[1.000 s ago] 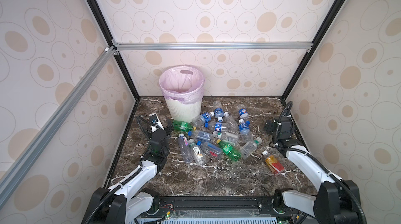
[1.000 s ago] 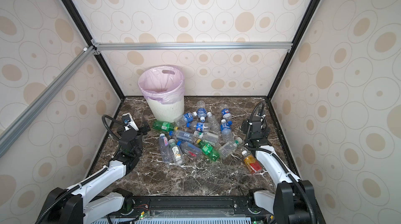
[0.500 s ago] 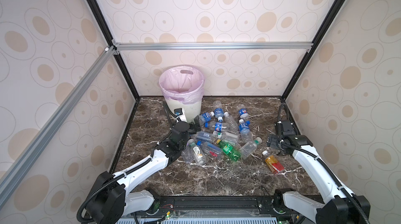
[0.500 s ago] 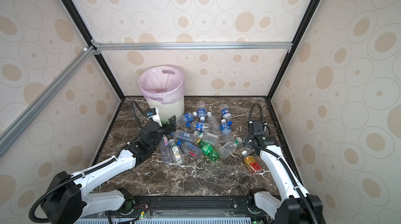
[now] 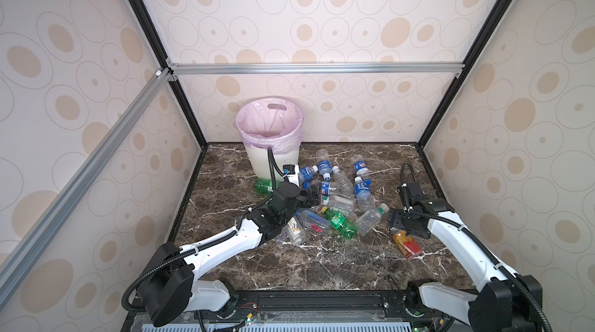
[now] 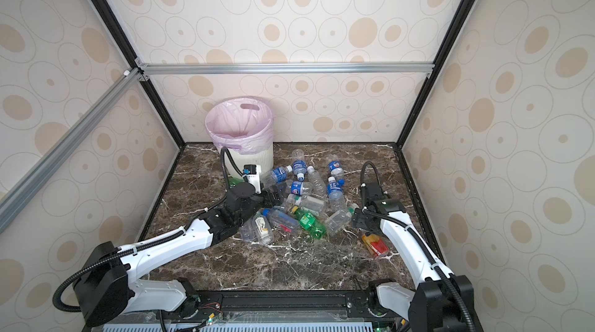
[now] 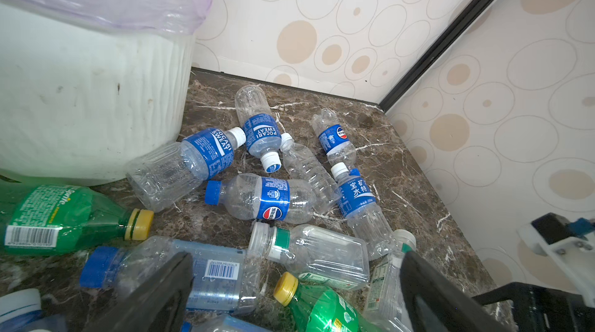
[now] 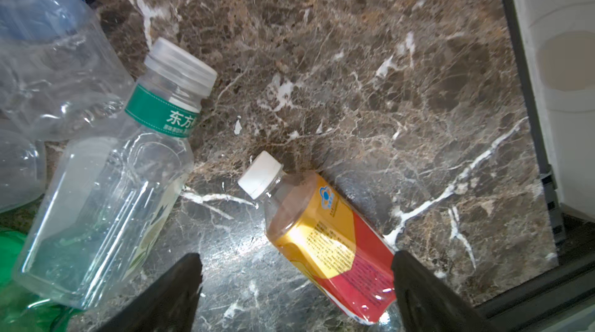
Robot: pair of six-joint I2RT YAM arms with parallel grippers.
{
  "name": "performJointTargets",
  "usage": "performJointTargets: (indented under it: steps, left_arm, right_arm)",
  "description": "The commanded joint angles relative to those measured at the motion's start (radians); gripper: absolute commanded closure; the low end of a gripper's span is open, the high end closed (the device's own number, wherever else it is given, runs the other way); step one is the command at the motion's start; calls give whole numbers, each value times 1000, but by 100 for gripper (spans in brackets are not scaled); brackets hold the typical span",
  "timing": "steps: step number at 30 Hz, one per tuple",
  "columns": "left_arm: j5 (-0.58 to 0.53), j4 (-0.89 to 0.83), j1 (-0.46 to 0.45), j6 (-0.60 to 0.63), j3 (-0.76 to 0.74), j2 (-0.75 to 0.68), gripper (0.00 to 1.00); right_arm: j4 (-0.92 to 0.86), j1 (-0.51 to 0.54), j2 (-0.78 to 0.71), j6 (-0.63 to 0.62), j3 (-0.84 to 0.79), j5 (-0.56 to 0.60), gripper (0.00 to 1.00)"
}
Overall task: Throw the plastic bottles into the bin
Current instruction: 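Move left gripper over the bottle pile while right gripper reaches toward yellow-red bottle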
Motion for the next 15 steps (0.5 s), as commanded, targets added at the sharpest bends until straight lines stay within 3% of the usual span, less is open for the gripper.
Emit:
performJointTargets:
  steps: [1, 15]
  left_arm:
    - [13, 17, -8, -25, 2, -21, 1]
    - [74, -2, -8, -17, 24, 13, 1]
  right_arm:
    - [-11, 5, 15, 35, -28, -23, 6]
    - [40, 5, 79, 40, -68, 22, 7]
